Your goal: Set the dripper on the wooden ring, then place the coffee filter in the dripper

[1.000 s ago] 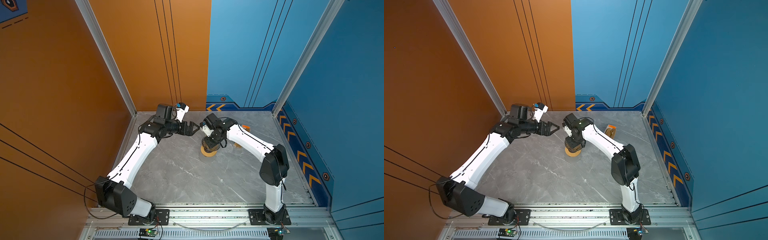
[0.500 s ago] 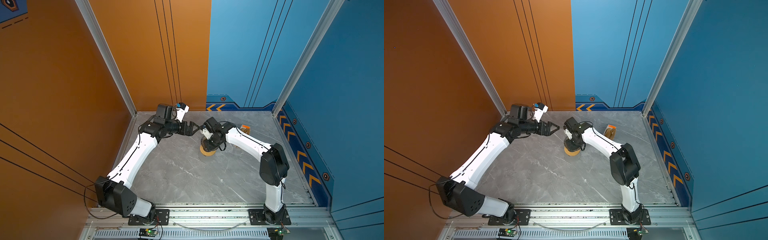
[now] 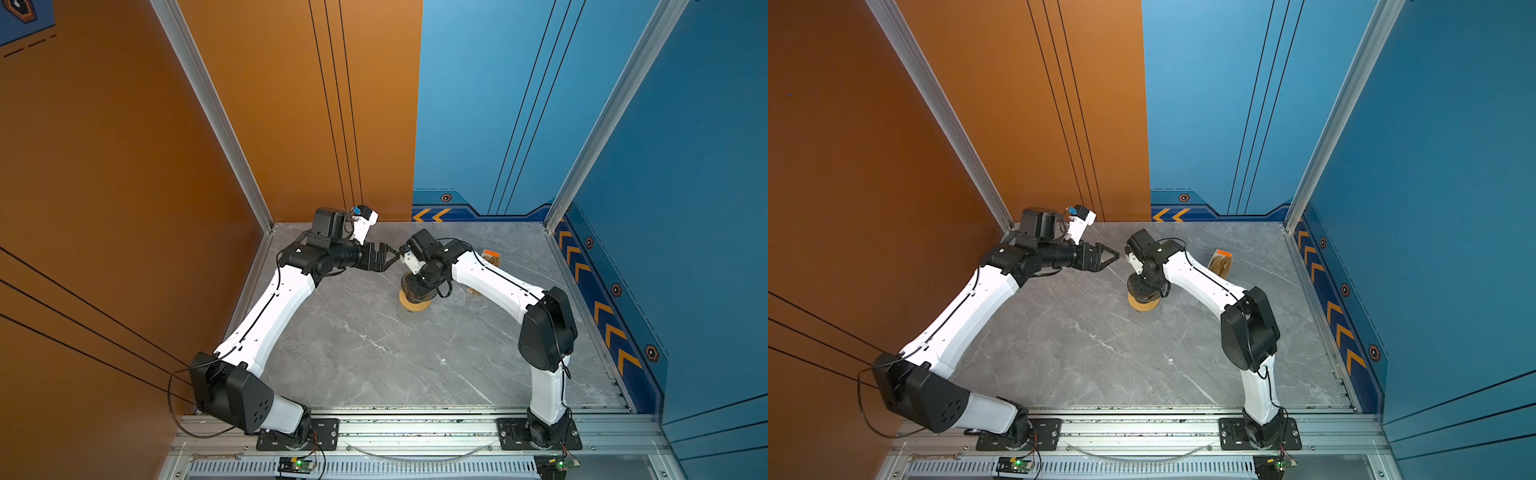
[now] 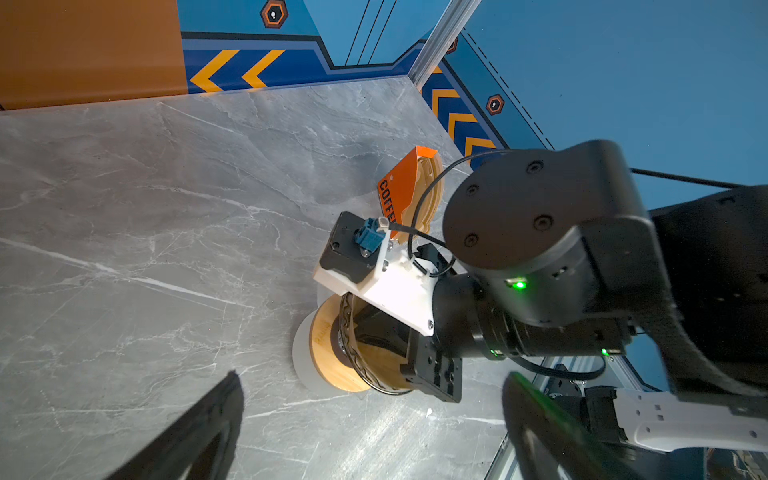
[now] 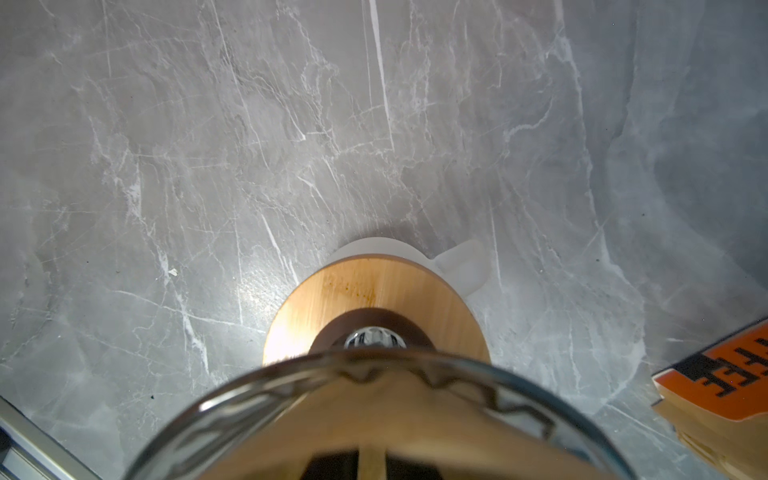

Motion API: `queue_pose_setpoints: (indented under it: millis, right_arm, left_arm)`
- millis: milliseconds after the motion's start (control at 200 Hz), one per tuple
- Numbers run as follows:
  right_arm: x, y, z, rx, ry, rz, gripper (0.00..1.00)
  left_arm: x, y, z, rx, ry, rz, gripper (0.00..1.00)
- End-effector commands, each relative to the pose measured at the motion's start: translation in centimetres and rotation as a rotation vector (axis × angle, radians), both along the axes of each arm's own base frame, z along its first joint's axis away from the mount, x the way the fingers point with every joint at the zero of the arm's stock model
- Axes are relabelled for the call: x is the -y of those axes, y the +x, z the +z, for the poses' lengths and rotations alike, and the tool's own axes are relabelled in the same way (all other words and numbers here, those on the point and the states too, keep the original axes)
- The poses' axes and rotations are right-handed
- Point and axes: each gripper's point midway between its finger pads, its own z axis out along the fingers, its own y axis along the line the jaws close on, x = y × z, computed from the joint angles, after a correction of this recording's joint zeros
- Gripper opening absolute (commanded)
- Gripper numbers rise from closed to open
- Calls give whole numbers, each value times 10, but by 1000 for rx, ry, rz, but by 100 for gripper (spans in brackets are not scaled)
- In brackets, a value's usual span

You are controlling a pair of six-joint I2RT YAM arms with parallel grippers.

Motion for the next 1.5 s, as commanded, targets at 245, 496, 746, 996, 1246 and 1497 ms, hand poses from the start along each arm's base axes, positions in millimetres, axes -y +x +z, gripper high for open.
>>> queue_pose_setpoints:
  millis: [245, 496, 746, 996, 1246, 1497]
  right_arm:
    - [12, -5, 28, 35, -43, -2, 24]
    - [21, -18, 69, 79, 47, -39, 28]
    - [34, -31, 90, 116, 187, -133, 60]
    - [62, -22, 85, 37, 334, -351, 97]
    - [75, -8, 57, -3, 288, -449, 100]
    - [68, 4, 31, -42, 250, -439, 100]
  left_arm:
    - [6, -1, -3, -14, -16, -21, 98]
    - [13, 3, -31, -121, 44, -18, 98]
    - [13, 8, -49, -180, 68, -1, 98]
    - [22, 7, -76, -287, 109, -38, 98]
    - [30, 7, -93, -326, 151, -47, 98]
    - [35, 10, -114, -364, 184, -38, 98]
